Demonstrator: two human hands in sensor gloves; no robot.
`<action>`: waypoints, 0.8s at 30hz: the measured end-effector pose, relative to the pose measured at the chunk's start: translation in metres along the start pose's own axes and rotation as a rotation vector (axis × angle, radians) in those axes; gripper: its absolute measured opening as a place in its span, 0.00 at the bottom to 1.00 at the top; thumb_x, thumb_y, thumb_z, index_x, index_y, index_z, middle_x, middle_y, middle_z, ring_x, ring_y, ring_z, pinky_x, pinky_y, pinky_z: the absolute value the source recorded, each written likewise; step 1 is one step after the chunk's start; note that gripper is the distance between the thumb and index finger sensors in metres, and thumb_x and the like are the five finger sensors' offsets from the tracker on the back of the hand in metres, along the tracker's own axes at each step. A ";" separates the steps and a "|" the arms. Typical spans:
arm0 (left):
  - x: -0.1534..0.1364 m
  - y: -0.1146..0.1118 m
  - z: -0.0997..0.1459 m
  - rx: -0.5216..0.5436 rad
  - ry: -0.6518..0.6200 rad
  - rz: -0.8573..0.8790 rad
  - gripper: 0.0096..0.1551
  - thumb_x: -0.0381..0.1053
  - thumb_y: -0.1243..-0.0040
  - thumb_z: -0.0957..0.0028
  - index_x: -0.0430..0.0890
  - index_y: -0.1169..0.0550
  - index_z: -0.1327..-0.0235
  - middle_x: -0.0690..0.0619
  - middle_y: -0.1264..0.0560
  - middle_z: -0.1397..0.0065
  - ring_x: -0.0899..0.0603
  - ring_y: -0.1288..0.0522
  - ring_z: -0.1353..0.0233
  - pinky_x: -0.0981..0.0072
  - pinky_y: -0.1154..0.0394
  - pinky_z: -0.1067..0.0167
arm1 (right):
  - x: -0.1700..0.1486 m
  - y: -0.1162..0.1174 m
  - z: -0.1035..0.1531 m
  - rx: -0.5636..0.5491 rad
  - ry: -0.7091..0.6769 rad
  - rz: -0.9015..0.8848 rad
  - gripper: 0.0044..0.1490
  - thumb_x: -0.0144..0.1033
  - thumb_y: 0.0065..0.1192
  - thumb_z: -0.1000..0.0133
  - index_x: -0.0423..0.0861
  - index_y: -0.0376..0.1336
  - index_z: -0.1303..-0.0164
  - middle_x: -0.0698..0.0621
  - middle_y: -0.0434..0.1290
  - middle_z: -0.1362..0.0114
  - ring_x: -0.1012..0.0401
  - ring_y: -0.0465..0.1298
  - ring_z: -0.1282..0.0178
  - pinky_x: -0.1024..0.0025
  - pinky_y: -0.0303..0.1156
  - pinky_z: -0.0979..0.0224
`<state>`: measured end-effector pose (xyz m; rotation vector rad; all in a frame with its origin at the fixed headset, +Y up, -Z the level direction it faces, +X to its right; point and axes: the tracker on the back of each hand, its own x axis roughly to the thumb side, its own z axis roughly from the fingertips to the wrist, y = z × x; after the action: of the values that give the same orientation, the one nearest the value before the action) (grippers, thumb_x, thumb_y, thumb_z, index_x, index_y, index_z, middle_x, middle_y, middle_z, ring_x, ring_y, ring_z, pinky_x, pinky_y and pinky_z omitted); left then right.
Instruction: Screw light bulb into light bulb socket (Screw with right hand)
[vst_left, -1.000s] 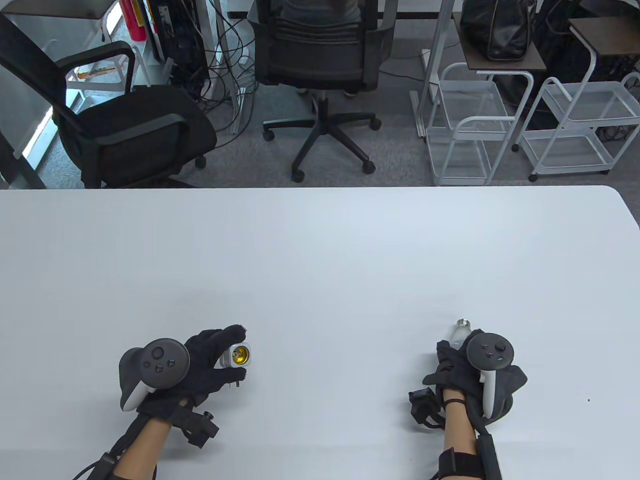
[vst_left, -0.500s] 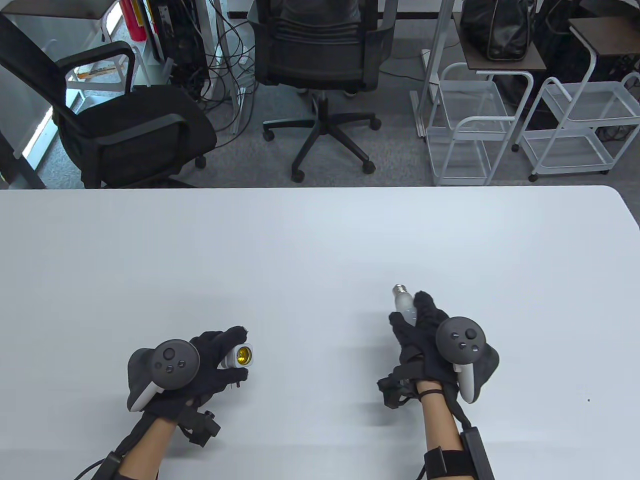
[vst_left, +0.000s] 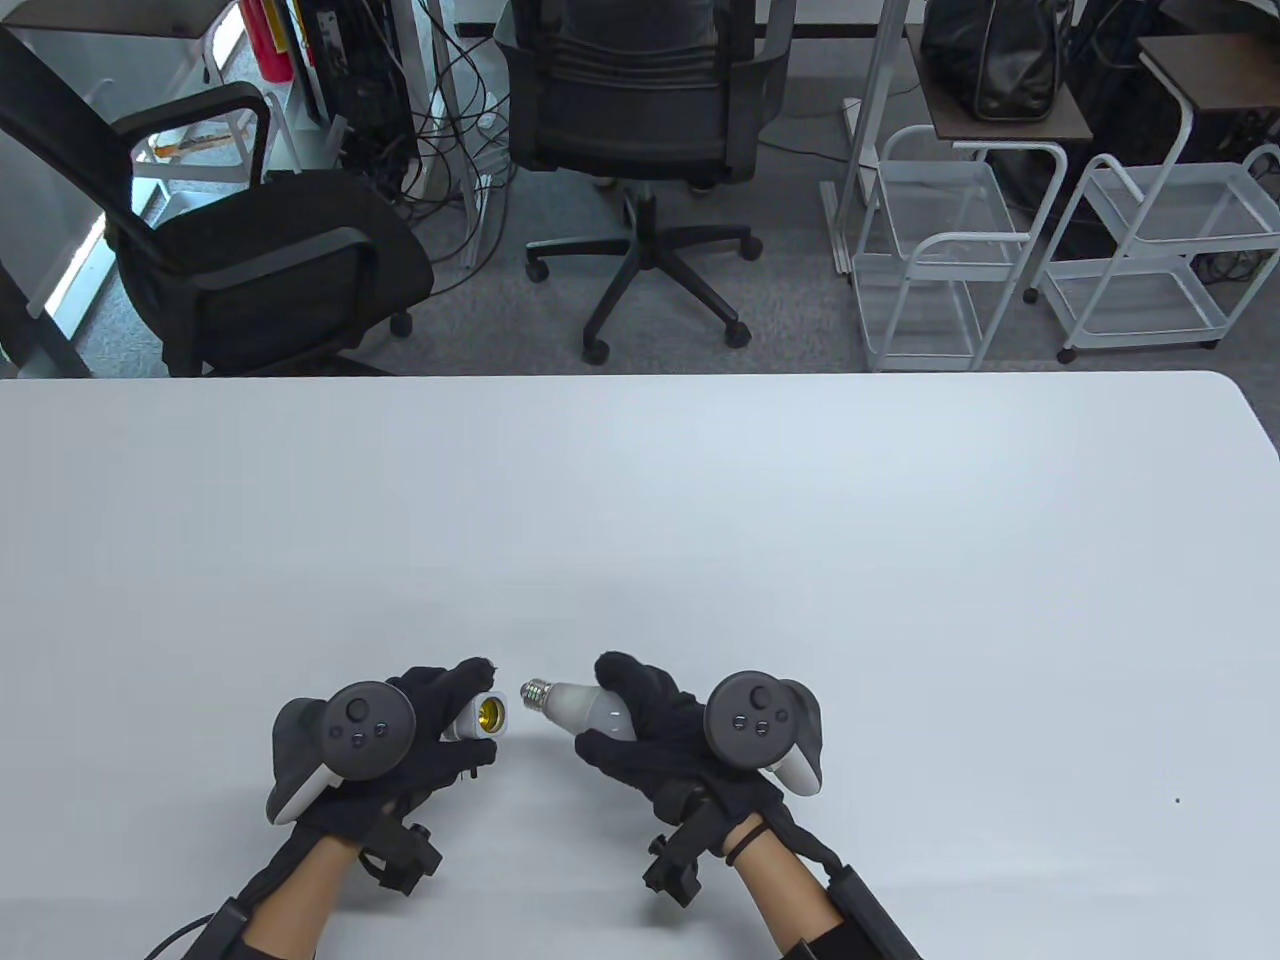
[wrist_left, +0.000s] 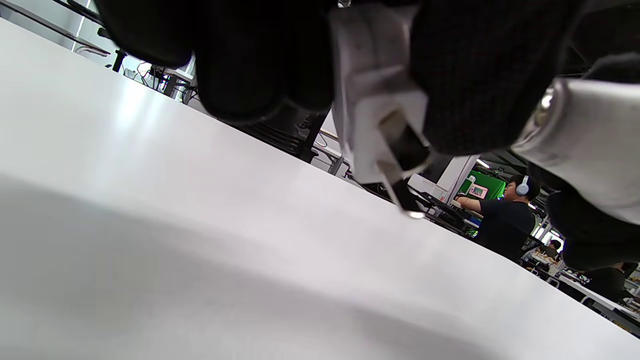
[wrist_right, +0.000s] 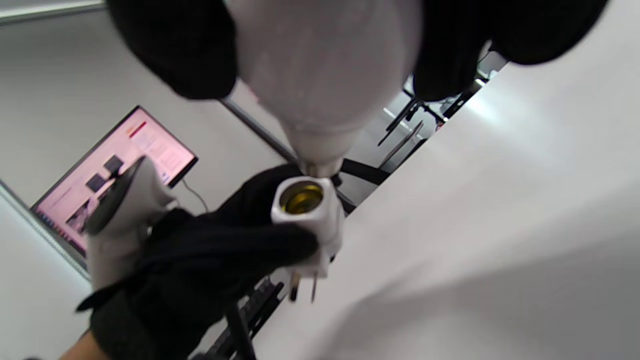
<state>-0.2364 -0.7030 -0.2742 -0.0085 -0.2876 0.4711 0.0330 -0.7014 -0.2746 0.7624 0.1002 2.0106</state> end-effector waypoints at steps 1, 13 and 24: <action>0.002 -0.001 0.000 0.001 -0.009 -0.011 0.45 0.59 0.26 0.53 0.51 0.32 0.22 0.41 0.27 0.34 0.38 0.27 0.35 0.33 0.38 0.28 | 0.001 0.002 0.000 0.004 -0.005 0.009 0.41 0.39 0.62 0.39 0.36 0.45 0.28 0.23 0.58 0.33 0.33 0.69 0.44 0.32 0.63 0.44; 0.031 -0.007 0.003 0.007 -0.120 -0.156 0.44 0.61 0.26 0.53 0.45 0.28 0.25 0.37 0.24 0.41 0.38 0.24 0.42 0.32 0.35 0.33 | 0.005 0.001 0.004 0.040 -0.074 -0.003 0.41 0.35 0.63 0.40 0.35 0.48 0.24 0.22 0.44 0.25 0.30 0.64 0.38 0.29 0.59 0.40; 0.034 -0.004 0.007 0.032 -0.147 -0.176 0.44 0.61 0.25 0.54 0.46 0.27 0.26 0.38 0.23 0.42 0.39 0.23 0.43 0.34 0.33 0.33 | 0.004 -0.005 0.006 -0.062 -0.053 0.020 0.34 0.42 0.55 0.36 0.37 0.53 0.26 0.19 0.64 0.38 0.39 0.79 0.56 0.46 0.76 0.57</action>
<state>-0.2073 -0.6918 -0.2583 0.0820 -0.4212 0.3019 0.0387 -0.6966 -0.2696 0.7799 -0.0006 2.0015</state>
